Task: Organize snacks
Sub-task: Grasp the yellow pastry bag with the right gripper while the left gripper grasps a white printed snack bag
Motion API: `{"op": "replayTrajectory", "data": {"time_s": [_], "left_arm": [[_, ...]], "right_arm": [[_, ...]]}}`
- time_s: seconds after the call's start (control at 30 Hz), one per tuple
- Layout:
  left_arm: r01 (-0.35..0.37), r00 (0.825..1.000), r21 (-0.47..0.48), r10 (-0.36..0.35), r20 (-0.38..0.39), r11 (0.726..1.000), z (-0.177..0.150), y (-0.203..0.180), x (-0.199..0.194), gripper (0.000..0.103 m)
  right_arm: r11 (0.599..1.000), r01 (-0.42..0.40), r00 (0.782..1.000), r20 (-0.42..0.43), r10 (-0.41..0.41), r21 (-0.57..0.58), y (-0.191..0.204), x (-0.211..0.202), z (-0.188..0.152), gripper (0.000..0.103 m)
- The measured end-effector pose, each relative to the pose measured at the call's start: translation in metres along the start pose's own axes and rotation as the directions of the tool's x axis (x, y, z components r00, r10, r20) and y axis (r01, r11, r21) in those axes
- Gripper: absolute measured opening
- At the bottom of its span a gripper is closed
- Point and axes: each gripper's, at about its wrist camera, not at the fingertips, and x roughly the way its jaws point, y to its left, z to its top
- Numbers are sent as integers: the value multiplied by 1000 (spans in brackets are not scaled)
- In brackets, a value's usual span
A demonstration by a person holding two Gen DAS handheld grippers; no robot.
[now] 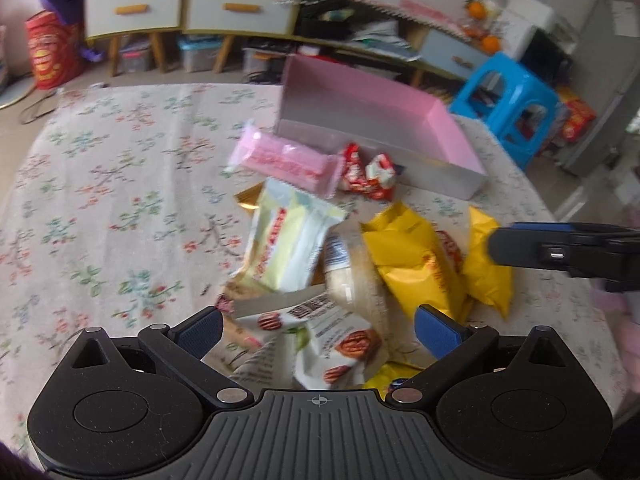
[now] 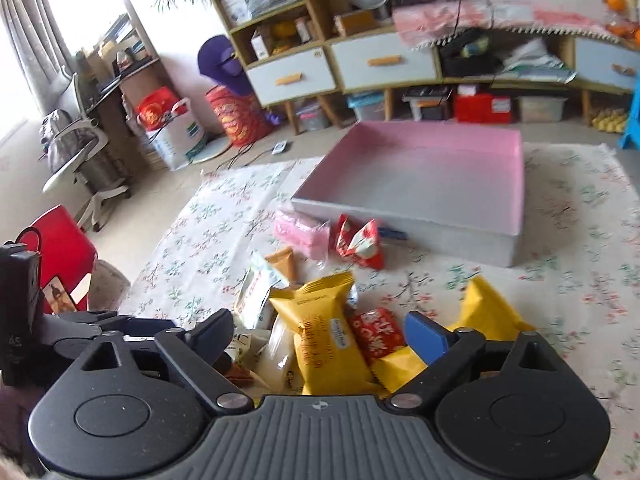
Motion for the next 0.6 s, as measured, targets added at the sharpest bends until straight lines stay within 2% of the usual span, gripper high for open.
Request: {"op": "replayTrajectory", "data": {"time_s": [0.07, 0.2, 0.4, 0.6], "left_arm": [[32, 999, 59, -32, 0, 998, 1, -2, 3, 101], [43, 999, 159, -44, -2, 986, 2, -10, 7, 101], [45, 999, 338, -36, -32, 940, -1, -27, 17, 97], [34, 998, 422, -10, -58, 906, -7, -31, 22, 91]], "right_arm": [[999, -31, 999, -16, 32, 22, -3, 7, -4, 73], [997, -69, 996, -57, 70, 14, -2, 17, -9, 69], [998, -44, 992, -121, 38, -46, 2, 30, -17, 63], [996, -32, 992, -127, 21, -80, 4, 30, -21, 54]]}}
